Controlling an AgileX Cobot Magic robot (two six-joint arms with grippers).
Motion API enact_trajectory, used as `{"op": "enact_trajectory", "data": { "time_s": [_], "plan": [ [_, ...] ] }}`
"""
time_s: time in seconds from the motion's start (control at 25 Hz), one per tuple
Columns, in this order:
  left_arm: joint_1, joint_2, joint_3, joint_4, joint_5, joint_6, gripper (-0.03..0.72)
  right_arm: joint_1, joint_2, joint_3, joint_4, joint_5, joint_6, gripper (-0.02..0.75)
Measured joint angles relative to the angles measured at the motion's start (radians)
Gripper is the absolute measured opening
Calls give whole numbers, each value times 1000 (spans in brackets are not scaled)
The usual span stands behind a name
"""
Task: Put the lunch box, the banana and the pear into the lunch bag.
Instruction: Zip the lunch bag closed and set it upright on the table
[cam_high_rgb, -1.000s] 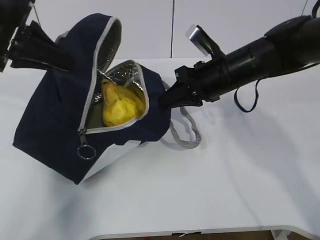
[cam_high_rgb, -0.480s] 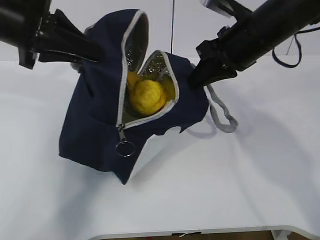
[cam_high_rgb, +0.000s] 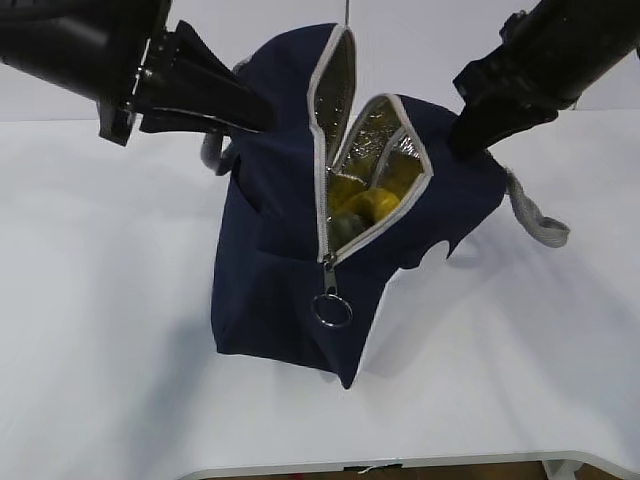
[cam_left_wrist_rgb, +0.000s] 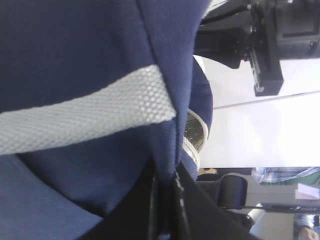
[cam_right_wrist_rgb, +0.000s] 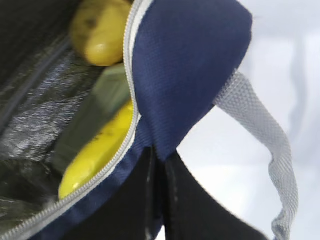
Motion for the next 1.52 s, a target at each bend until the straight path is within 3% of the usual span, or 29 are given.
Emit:
{"op": "enact_trajectory", "data": {
  "time_s": [0.8,0.96,1.52],
  "plan": [
    [-3,0,0,-33,-23,2,-14,0,-56,-77,-91,52,57,20],
    [-3,12,0,4,-46,29,-14,0,-56,-77,-91,34,57,20],
    [-39,139,0,-20,-115,118,-14,0,2,-81,-96,-16,58,20]
  ]
}}
